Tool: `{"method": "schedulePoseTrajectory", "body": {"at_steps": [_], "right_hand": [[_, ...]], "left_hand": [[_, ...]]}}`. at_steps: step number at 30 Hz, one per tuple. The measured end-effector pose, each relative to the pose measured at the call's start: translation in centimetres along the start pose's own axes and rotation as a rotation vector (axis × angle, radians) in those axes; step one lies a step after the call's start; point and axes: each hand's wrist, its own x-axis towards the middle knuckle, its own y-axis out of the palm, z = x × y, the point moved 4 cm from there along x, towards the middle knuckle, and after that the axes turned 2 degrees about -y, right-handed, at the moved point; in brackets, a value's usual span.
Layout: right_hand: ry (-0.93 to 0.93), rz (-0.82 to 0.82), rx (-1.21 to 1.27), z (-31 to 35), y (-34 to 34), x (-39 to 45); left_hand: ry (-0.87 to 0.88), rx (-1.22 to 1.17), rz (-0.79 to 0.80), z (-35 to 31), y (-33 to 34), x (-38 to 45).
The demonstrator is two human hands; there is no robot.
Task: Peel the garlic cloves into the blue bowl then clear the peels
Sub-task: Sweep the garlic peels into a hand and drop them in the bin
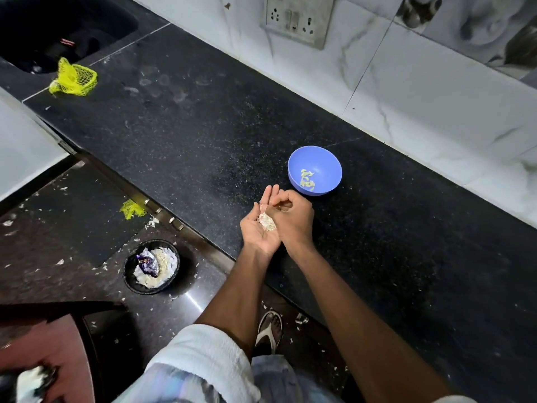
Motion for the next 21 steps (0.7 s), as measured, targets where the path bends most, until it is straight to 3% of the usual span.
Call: {"method": "schedulePoseTrajectory", "body": {"at_steps": [9,13,15,18,21], "right_hand": [[-0.239,0.055,-0.214,-0.2,-0.7,0.0],[-0.133,0.018,-0.098,-2.1,-1.4,0.5],[-0.204,-0.021,-0.211,-3.9,-2.5,0.5],[-0.370,0.095,-0.540,-7.8,-3.1,0.6],[-0.302,0.133,-0.646,-10.3,-2.6,1.4]], "left_hand": [[0.000,-0.015,-0.033,-1.2,-2.2,0.1],[-0.001,-0.033,-0.041,-1.6,-2.6,0.0],[-0.004,-0.038,-0.057,-2.1,-3.1,-0.4],[-0.017,-0.026,-0.086,-2.9,-4.1,-0.9],[-0.014,-0.018,-0.096,-3.7,-5.0,-1.1]]}}
